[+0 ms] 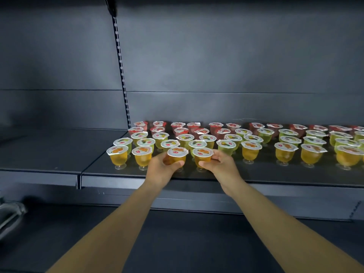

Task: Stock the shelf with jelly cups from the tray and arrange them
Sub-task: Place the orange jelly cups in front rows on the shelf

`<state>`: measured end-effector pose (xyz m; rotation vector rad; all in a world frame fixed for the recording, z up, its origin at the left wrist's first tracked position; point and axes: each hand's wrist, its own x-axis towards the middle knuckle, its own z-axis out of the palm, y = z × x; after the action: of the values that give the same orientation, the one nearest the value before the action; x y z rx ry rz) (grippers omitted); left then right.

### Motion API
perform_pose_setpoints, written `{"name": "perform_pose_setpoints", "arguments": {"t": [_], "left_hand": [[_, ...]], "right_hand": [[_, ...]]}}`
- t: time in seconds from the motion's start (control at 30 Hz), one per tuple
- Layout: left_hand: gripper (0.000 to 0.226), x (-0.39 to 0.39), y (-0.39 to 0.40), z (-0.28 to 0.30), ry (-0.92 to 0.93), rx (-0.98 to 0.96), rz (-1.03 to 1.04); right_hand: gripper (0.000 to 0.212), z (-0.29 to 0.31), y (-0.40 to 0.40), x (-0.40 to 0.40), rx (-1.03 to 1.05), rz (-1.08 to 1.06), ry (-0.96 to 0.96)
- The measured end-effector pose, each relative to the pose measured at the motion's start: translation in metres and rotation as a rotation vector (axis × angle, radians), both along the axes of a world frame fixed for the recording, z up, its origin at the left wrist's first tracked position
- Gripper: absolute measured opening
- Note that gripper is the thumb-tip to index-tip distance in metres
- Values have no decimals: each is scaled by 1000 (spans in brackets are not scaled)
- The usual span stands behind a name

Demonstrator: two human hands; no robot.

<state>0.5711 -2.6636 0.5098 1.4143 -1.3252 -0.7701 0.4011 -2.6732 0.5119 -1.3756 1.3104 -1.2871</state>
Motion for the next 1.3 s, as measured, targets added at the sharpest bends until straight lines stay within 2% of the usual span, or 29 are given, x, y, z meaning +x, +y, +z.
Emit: {"name": "perform_pose_setpoints", "arguments": {"t": [0.33,0.53,0.63,0.73,0.8,0.87,0.93,1.07,1.2,1.3], "left_hand": [[44,-5,12,13,-188,96,-18],[35,-6,51,31,-342,135,-36],[47,-9,88,46,-612,187,-92],[66,-14,126,56,-913,210,-180],[70,-22,153,59,-1100,186,-212],[73,-33,179,60,-1209,165,-226],[75,-44,204,57,-1259,147,-241],[73,-68,245,36,-1292,141,-288],[68,-89,283,4,-1263,136,-357],[67,-103,300,-28,-1229,165,-412]], "right_hand": [[36,4,7,-2,48,-9,28],[62,21,44,-24,64,-54,183],[65,37,78,-47,63,-65,381],[76,48,117,-70,61,0,725],[81,52,149,-83,40,17,957],[83,53,184,-96,4,7,1138],[83,49,216,-109,-14,14,1244],[84,28,273,-137,22,47,1314],[84,5,313,-165,105,71,1343],[80,-17,328,-184,156,65,1294]]}}
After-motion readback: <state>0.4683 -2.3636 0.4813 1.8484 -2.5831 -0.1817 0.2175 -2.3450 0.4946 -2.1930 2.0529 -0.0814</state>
